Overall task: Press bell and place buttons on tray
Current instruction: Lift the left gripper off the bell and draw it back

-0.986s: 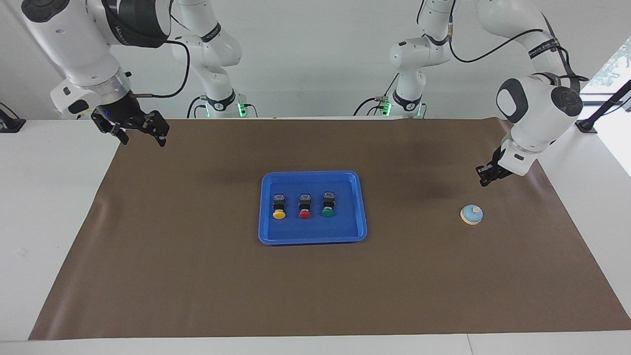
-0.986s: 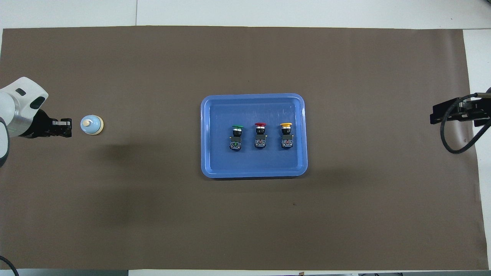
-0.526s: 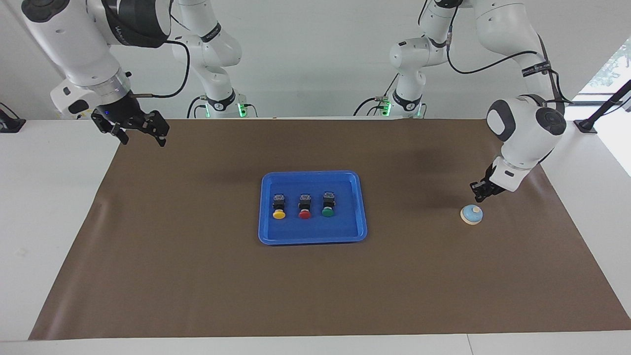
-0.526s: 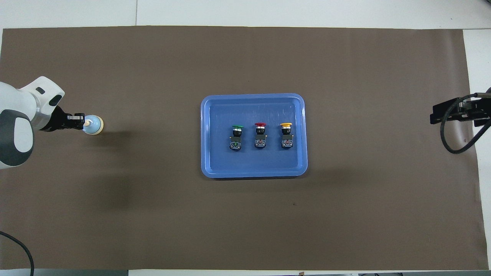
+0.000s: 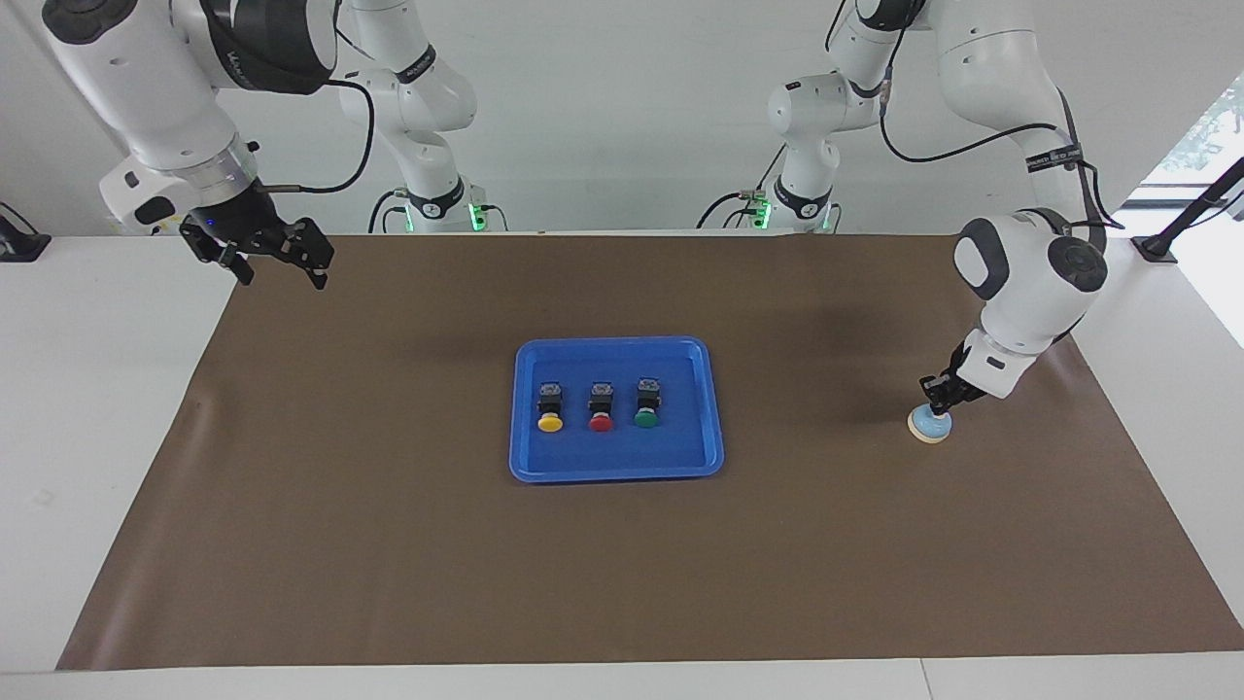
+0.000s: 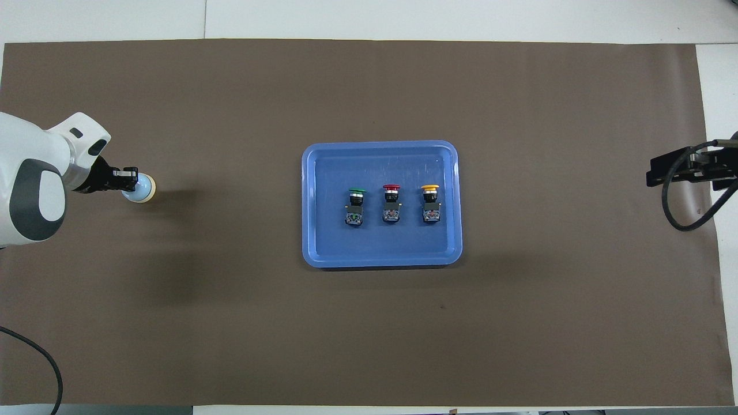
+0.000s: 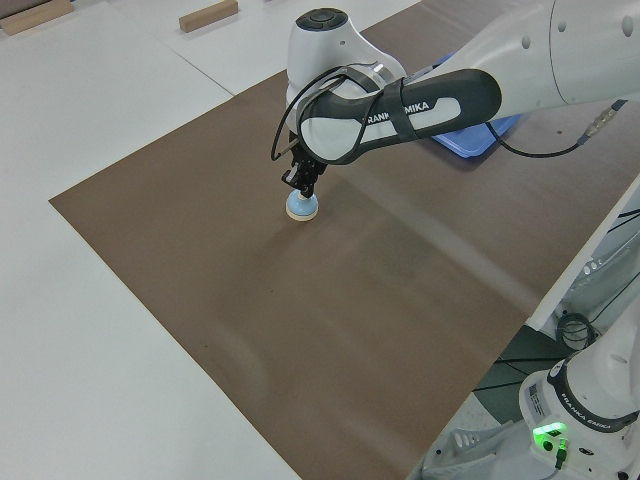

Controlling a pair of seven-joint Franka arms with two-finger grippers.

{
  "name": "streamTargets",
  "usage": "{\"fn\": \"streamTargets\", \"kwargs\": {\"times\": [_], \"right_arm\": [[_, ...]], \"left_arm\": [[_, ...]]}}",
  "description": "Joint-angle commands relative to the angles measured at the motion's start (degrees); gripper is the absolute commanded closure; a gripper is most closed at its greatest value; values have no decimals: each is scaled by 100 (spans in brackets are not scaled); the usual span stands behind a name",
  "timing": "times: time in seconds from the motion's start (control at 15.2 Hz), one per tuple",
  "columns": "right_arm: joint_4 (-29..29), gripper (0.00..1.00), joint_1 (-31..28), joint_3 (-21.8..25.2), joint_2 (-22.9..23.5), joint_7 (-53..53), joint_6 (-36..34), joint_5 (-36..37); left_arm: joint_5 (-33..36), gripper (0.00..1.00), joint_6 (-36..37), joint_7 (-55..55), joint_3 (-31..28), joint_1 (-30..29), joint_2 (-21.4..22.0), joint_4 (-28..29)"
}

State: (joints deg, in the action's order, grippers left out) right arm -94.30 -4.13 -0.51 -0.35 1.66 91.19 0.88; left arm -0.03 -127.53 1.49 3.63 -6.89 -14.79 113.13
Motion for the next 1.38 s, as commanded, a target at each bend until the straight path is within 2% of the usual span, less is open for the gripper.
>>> {"fn": "streamTargets", "kwargs": {"times": [0.0, 0.46, 0.66, 0.92, 1.12, 1.18, 1.25, 1.31], "right_arm": [[70, 0, -70, -54, 35, -79, -101, -35], [70, 0, -70, -45, 35, -78, -101, -35], [70, 0, -70, -45, 35, -78, -101, -35], [70, 0, -70, -45, 35, -78, -101, -35], [70, 0, -70, -54, 35, -78, -101, -35], [70, 0, -70, -54, 35, -78, -101, -35], [70, 0, -70, -45, 35, -78, -101, -35], [70, 0, -70, -54, 35, -78, -101, -35]], "left_arm": [[100, 100, -80, 36, -56, 47, -85, -37], [100, 100, -97, 36, -56, 47, -138, 25], [100, 100, 139, 36, -47, 56, -129, -185], [91, 100, 1666, -8, -12, 143, -68, -1176], [91, 99, 2432, -17, -3, 188, 37, -1679], [83, 80, 2608, -26, -3, 188, 81, -1750], [83, 50, 2723, -34, -3, 196, 221, -1733], [83, 11, 2803, -43, -3, 249, 301, -1724]]}}
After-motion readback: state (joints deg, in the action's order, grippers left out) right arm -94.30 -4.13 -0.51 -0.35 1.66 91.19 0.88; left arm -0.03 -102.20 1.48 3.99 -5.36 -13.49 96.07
